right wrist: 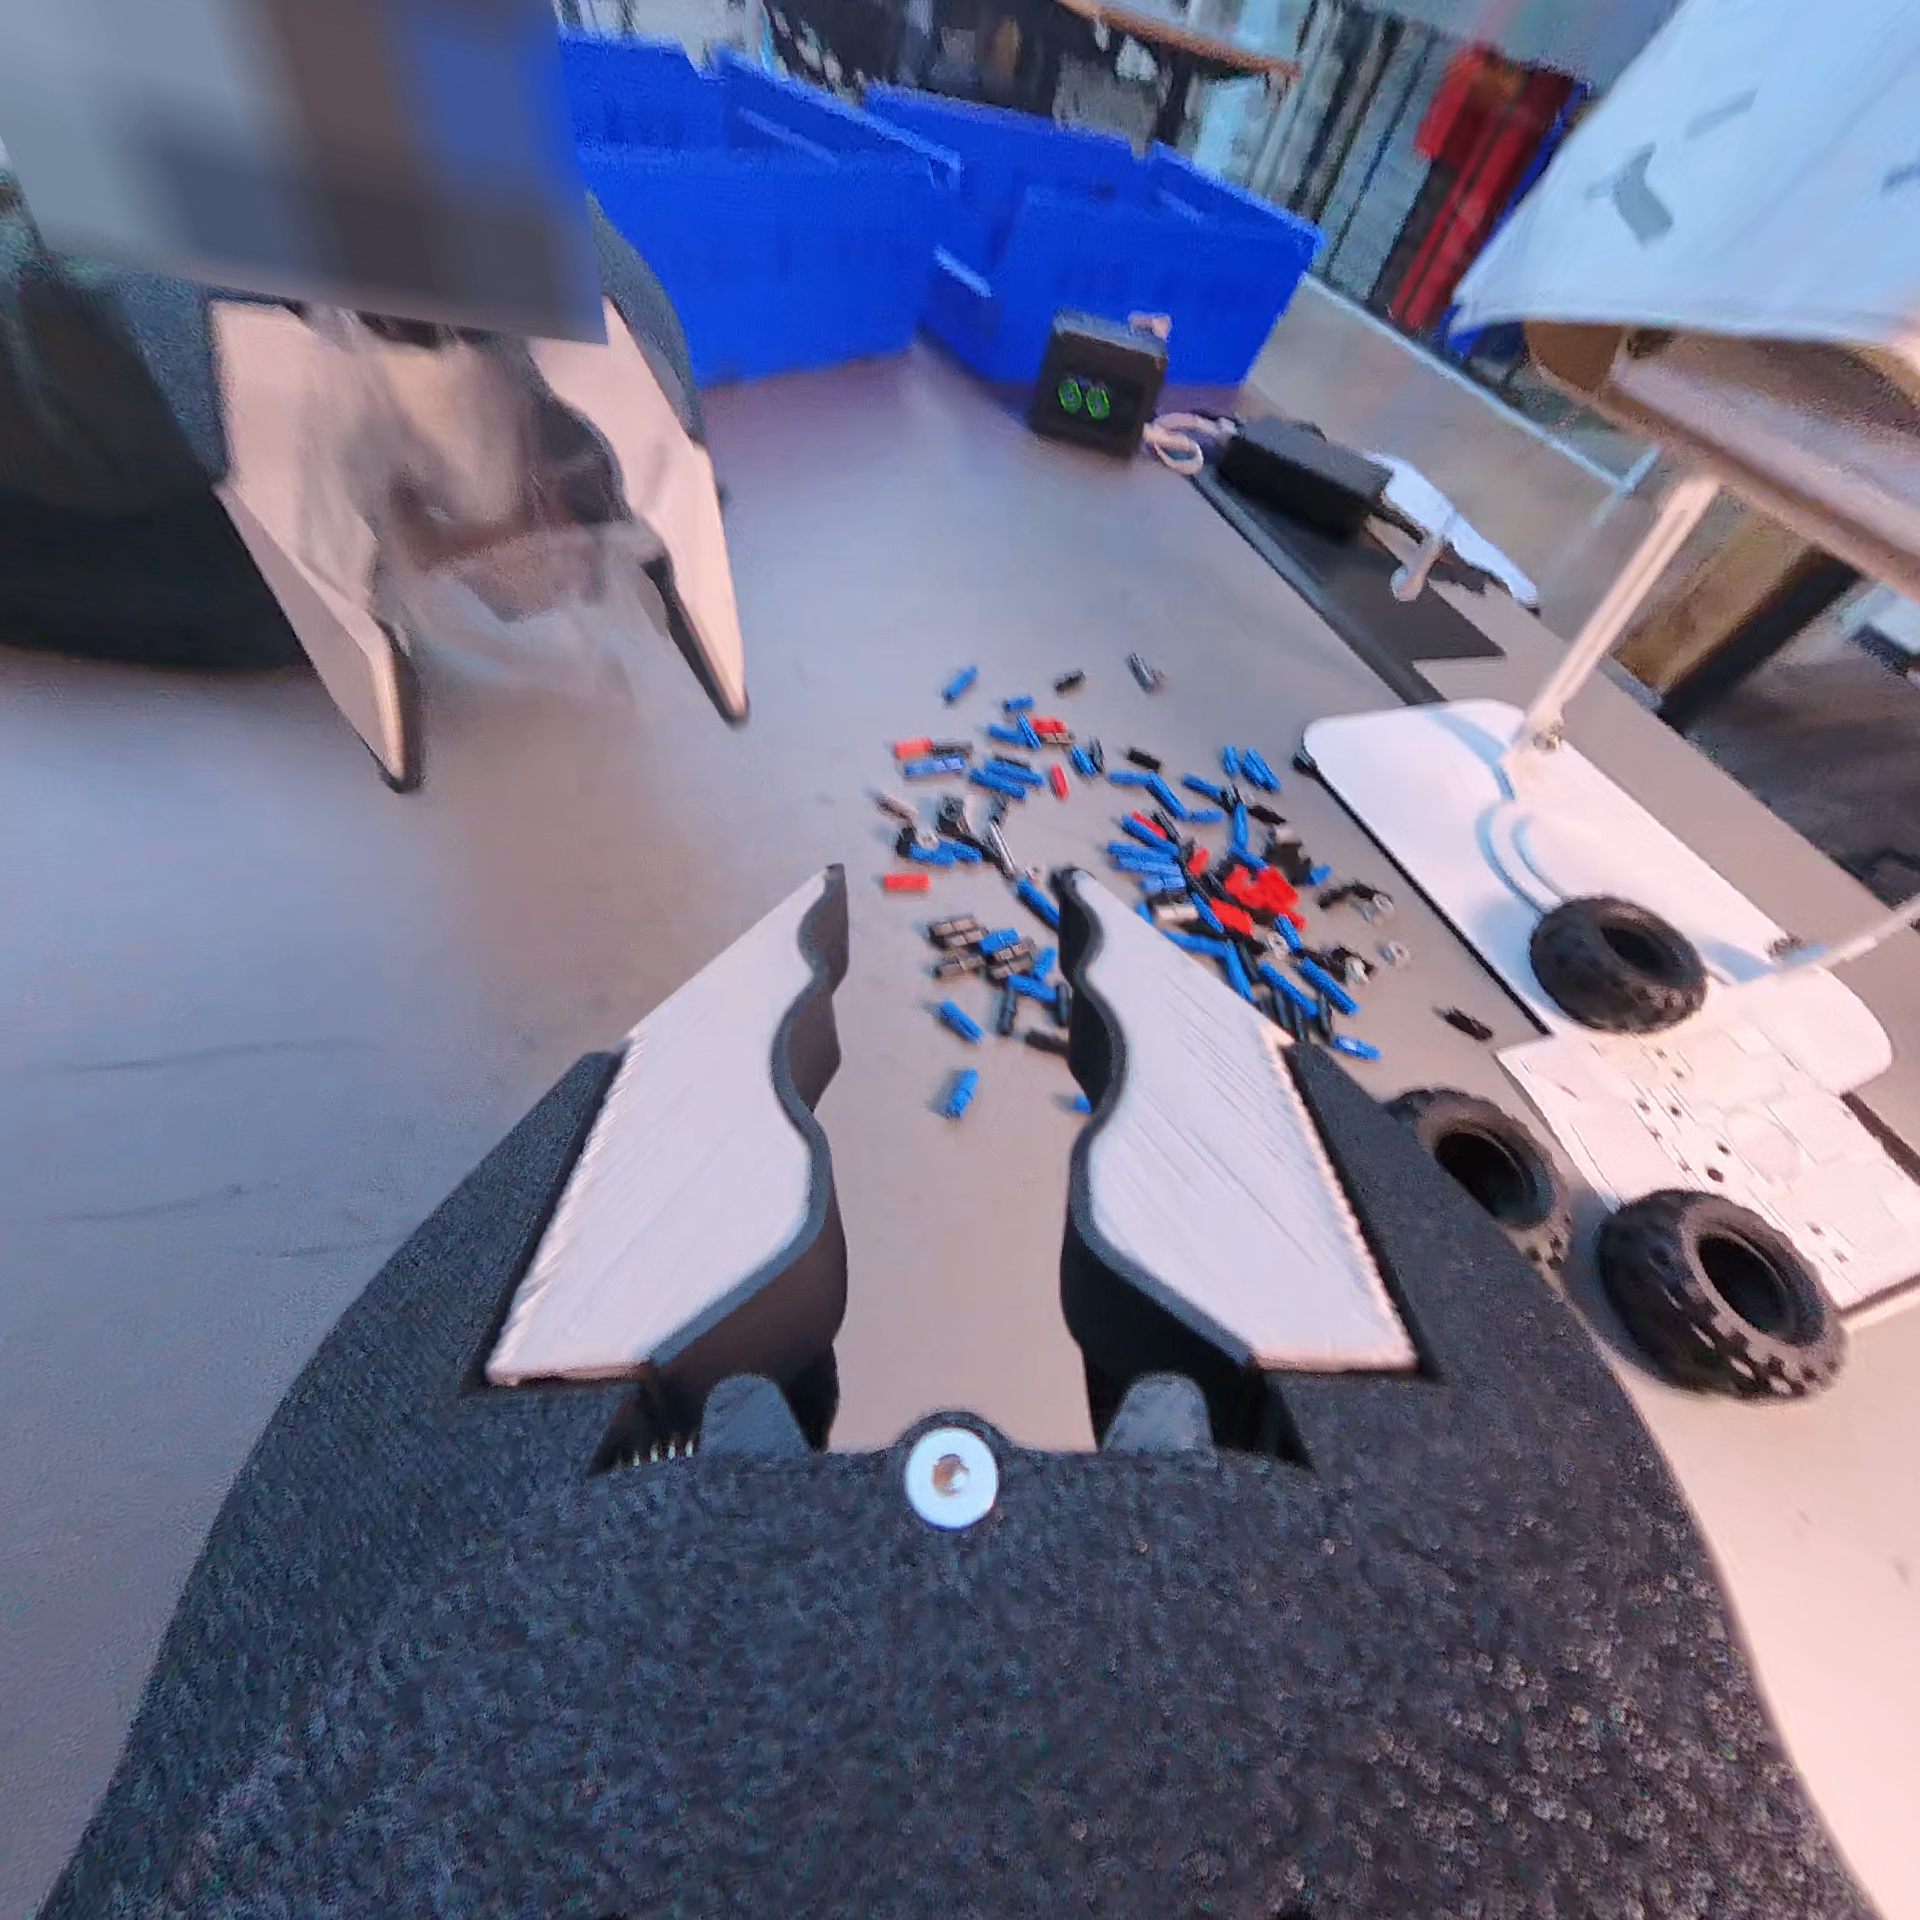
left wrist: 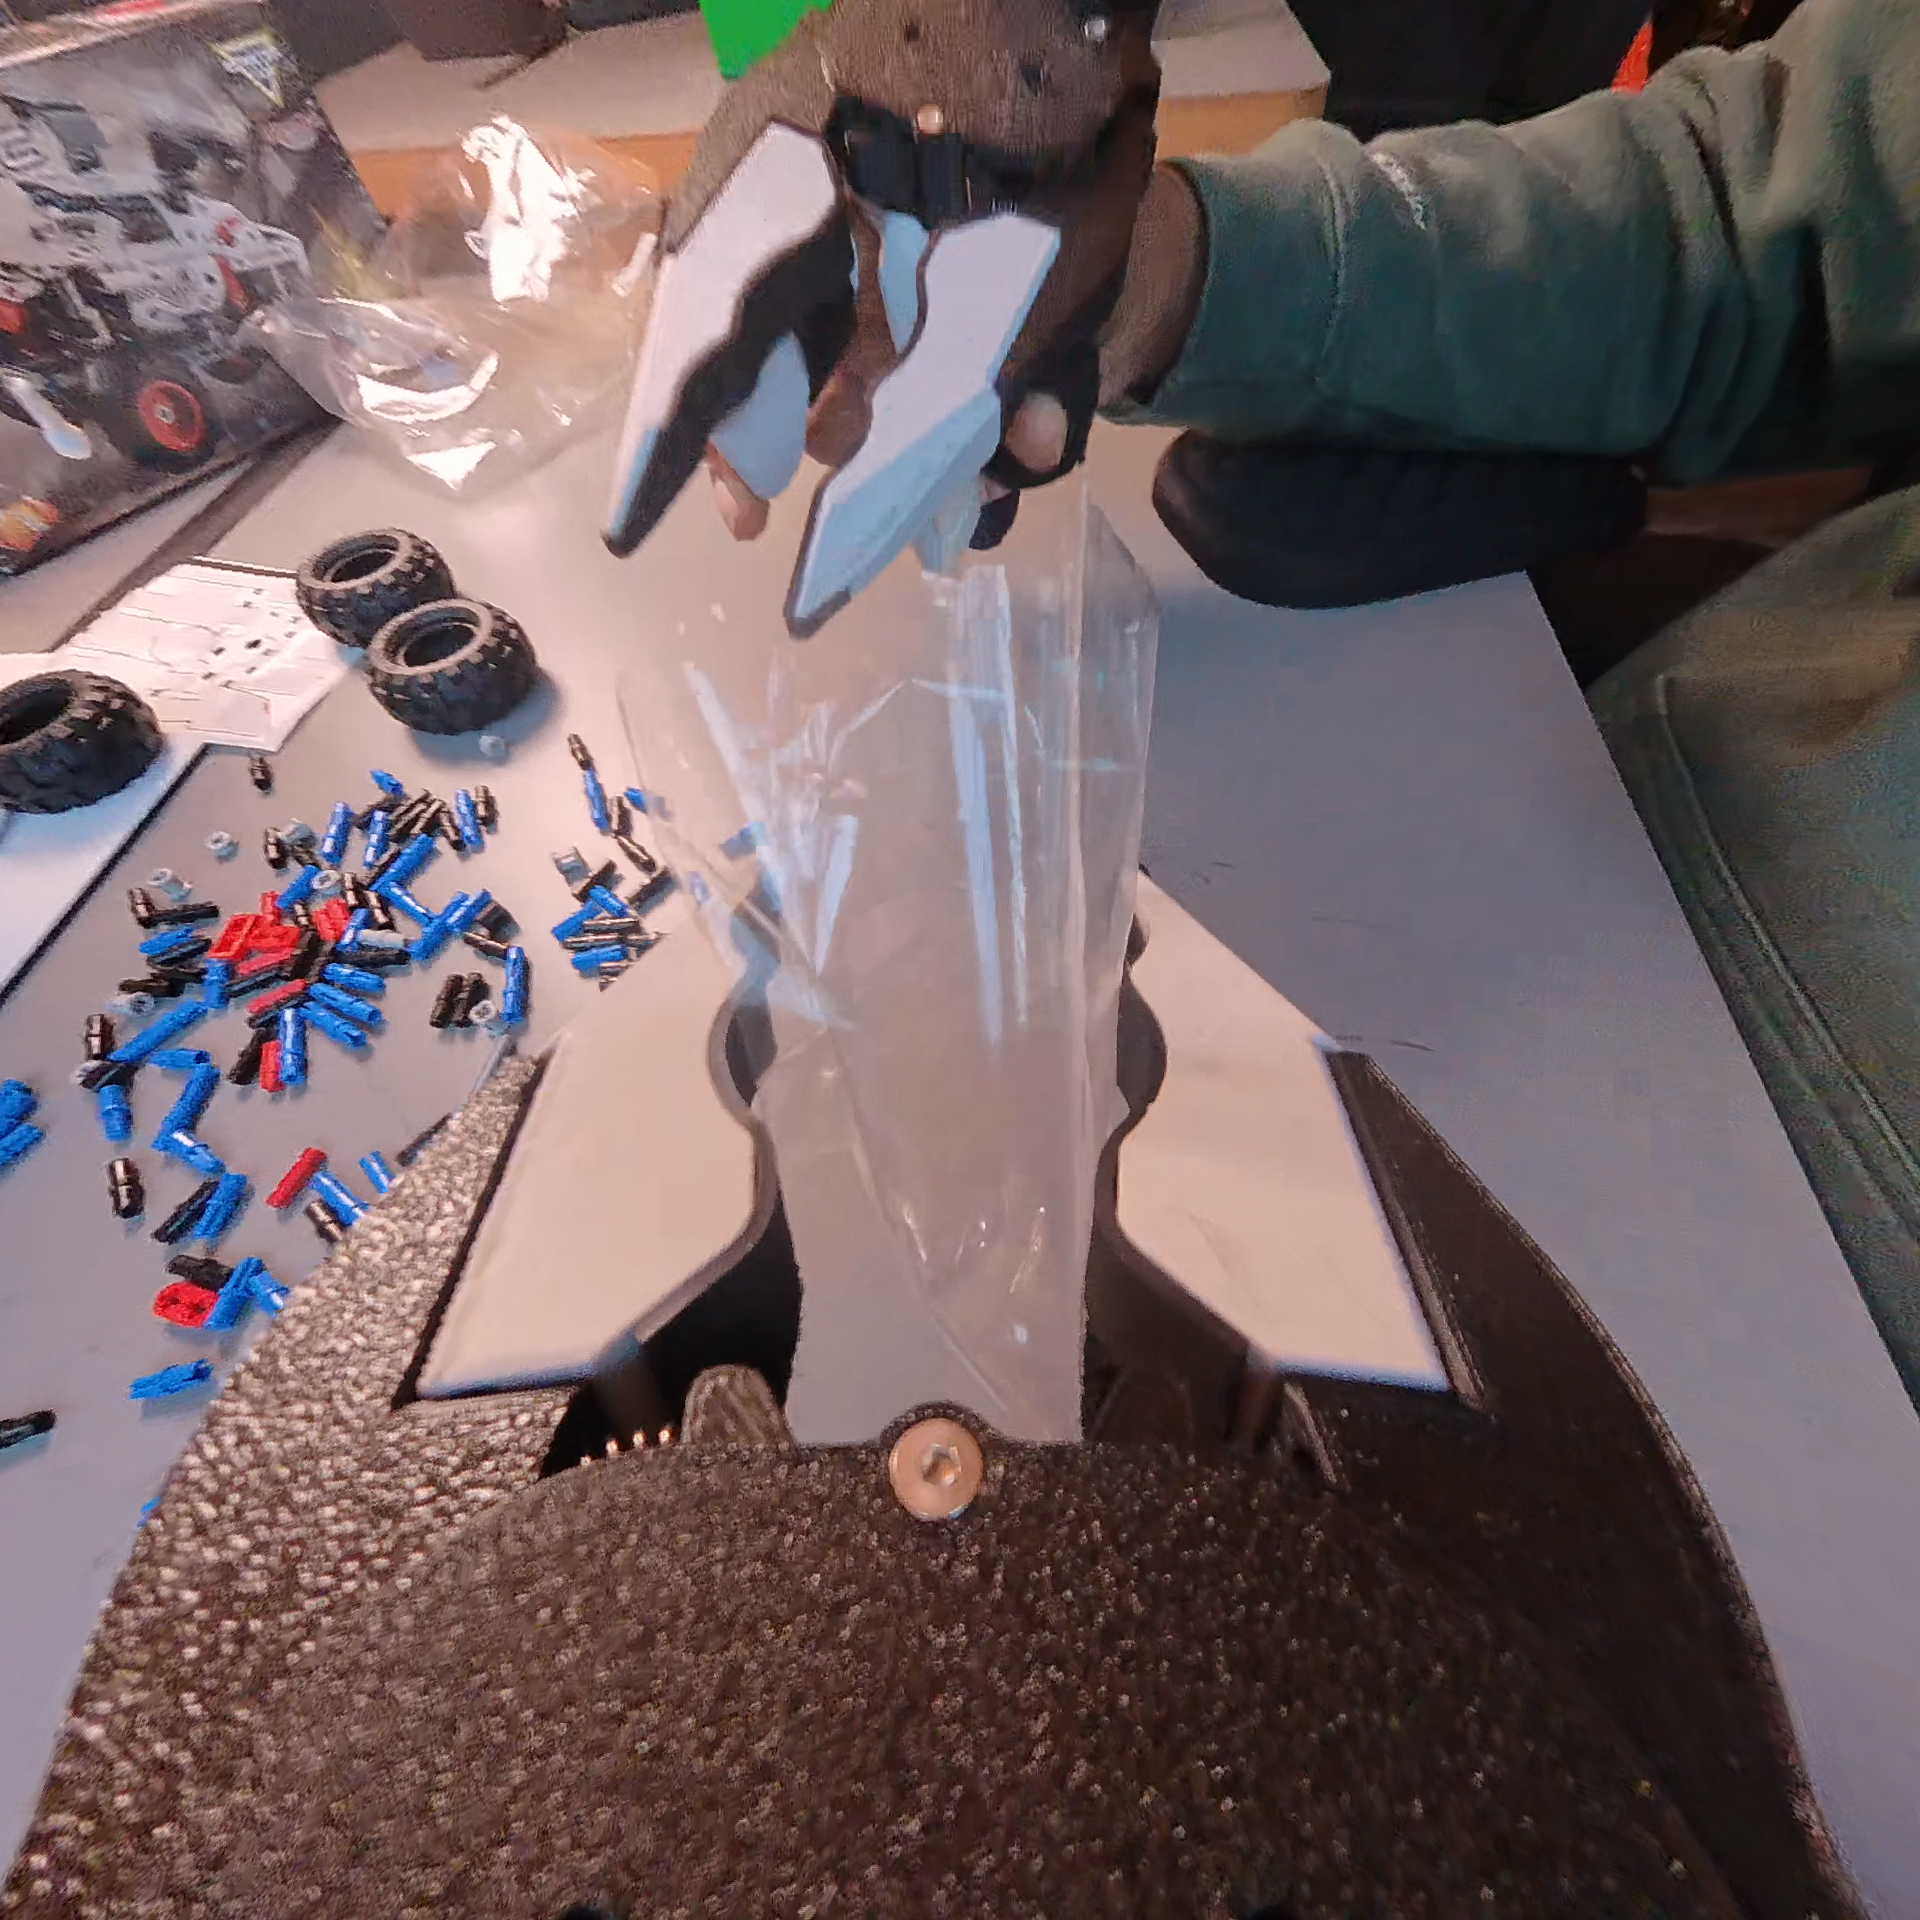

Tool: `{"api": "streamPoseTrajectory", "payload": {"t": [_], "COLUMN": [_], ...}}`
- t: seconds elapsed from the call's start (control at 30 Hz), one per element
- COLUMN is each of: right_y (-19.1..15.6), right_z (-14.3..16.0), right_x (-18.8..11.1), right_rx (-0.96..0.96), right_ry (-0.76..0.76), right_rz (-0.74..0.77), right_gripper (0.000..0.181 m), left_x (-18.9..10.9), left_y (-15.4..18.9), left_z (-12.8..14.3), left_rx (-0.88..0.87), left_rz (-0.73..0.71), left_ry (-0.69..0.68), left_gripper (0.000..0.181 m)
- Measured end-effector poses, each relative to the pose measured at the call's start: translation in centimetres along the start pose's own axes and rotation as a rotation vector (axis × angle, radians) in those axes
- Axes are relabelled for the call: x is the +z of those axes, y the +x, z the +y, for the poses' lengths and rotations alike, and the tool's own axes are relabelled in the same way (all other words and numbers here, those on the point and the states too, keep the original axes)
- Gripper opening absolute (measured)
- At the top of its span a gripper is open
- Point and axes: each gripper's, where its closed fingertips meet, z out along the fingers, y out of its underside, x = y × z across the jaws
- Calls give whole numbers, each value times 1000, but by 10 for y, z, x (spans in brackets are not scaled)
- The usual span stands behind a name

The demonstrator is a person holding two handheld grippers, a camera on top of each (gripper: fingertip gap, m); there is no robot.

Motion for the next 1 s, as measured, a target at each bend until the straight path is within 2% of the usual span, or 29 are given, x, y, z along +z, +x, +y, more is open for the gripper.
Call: {"api": "streamPoseTrajectory", "payload": {"t": [0.13,0.23,0.37,0.6,0.7,0.77,0.87,0.93,1.0], "right_y": [18,21,0,10,10,5,-15,-35,-52], "right_z": [51,70,82,89,87,63,-24,-60,-67], "right_x": [8,15,23,32,33,33,18,9,12], "right_rx": [39,79,153,91,16,33,27,-4,-82], "right_ry": [-212,-324,-451,-501,-477,-353,-26,44,20], "right_rz": [-4,-94,-247,-183,-170,-188,-271,-344,-388], "right_gripper": [35,27,26,4,3,3,3,3,4], "left_x": [-4,-2,0,0,2,3,6,9,13], "left_y": [-17,-25,-29,-28,-27,-26,-23,-21,-18], "left_z": [-5,-6,-6,-7,-5,-4,-3,-4,-6], "left_rx": [-45,-67,-66,-20,-16,-8,15,21,13], "left_rz": [-79,-118,-144,-170,-169,-172,-177,-169,-157], "left_ry": [57,80,92,95,80,71,55,59,70], "left_gripper": [67,69,68,68,68,68,68,68,68]}}
